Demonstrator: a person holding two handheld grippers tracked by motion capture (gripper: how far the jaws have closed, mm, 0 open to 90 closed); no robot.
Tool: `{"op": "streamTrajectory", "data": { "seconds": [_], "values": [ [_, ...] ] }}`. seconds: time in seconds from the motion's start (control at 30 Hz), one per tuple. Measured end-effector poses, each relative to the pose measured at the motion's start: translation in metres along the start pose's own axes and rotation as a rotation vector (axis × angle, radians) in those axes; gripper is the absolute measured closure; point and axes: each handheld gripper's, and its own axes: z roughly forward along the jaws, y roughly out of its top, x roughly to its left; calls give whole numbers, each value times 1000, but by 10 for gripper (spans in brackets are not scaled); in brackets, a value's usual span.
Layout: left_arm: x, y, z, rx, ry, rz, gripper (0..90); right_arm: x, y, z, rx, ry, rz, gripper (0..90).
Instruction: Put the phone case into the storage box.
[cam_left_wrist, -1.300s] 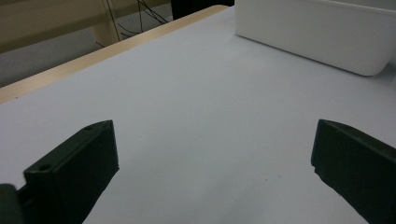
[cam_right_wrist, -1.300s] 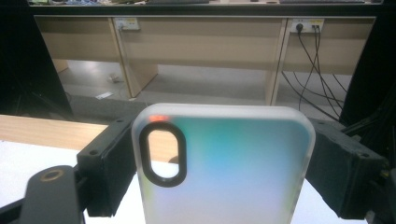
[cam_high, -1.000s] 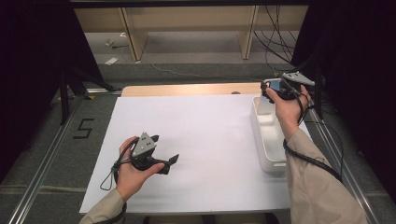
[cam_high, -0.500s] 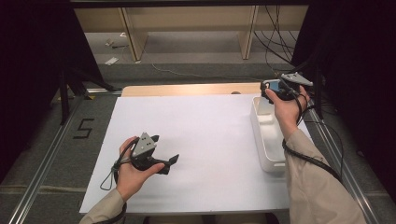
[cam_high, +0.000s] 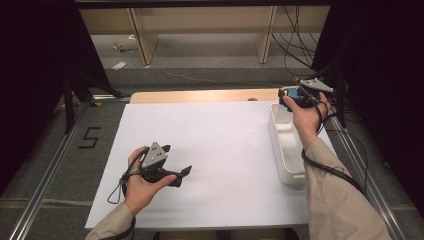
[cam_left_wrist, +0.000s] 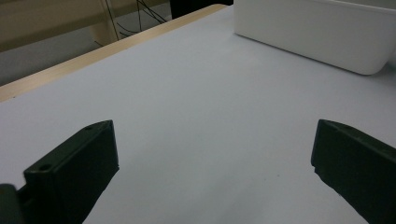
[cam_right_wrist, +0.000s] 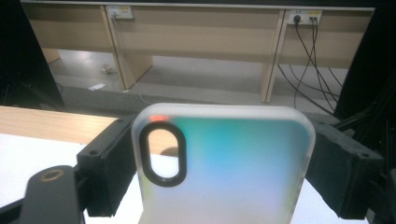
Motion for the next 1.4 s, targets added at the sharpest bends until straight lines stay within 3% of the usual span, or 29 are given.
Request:
{"op": "streamTrajectory", "data": {
  "seconds": [1.4],
  "values": [
    [0,0,0,1,-2,-2,0,2,-13,17,49,-12,-10,178]
  ]
}}
